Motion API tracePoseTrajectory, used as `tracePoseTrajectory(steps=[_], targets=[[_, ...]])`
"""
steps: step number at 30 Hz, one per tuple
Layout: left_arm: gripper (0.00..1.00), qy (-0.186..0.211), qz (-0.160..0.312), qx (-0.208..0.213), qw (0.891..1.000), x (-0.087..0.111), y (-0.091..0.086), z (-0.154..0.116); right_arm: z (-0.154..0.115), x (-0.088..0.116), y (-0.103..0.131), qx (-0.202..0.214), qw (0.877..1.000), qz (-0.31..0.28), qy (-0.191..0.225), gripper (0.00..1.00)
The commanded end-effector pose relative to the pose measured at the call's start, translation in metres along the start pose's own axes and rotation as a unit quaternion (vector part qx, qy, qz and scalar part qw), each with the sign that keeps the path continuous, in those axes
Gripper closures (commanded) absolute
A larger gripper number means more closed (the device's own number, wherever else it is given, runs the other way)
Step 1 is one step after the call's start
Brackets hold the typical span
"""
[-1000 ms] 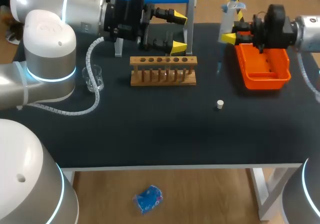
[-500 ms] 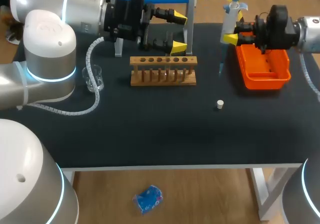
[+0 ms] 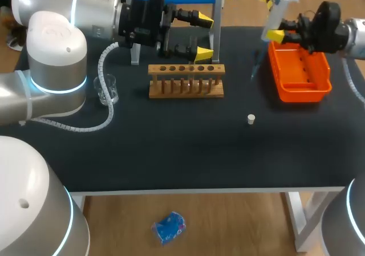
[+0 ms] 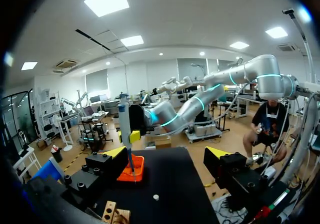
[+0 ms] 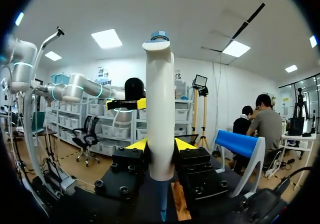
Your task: Invert the test tube, pick up the pipette, mount the tip to pipette, aspirate from beaker and dispense into the tube, eject the tip, return the pipette, and cap with the stopper.
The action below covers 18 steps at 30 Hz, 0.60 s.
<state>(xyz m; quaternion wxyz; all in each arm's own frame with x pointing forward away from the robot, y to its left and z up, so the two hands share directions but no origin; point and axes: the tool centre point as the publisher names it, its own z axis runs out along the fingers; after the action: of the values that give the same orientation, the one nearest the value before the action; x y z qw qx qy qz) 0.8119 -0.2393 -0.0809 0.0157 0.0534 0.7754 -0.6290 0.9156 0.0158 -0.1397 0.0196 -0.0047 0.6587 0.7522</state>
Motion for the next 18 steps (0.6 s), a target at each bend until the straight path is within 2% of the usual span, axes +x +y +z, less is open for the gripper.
tracePoseTrajectory(steps=[1, 5, 10, 18], targets=[[0.00, 0.000, 0.000, 0.000, 1.000, 0.000, 0.000, -0.001, -0.027, -0.022, -0.009, -0.009, 0.998, -0.004, 0.060, 1.00], [0.00, 0.000, 0.000, 0.000, 1.000, 0.000, 0.000, -0.001, -0.045, -0.036, -0.012, 0.014, 0.998, -0.018, 0.053, 1.00], [0.00, 0.000, 0.000, 0.000, 1.000, 0.000, 0.000, -0.001, -0.059, -0.042, 0.001, 0.024, 0.997, -0.044, 0.059, 1.00], [0.00, 0.000, 0.000, 0.000, 1.000, 0.000, 0.000, -0.001, -0.061, -0.042, 0.003, 0.029, 0.997, -0.047, 0.058, 1.00]])
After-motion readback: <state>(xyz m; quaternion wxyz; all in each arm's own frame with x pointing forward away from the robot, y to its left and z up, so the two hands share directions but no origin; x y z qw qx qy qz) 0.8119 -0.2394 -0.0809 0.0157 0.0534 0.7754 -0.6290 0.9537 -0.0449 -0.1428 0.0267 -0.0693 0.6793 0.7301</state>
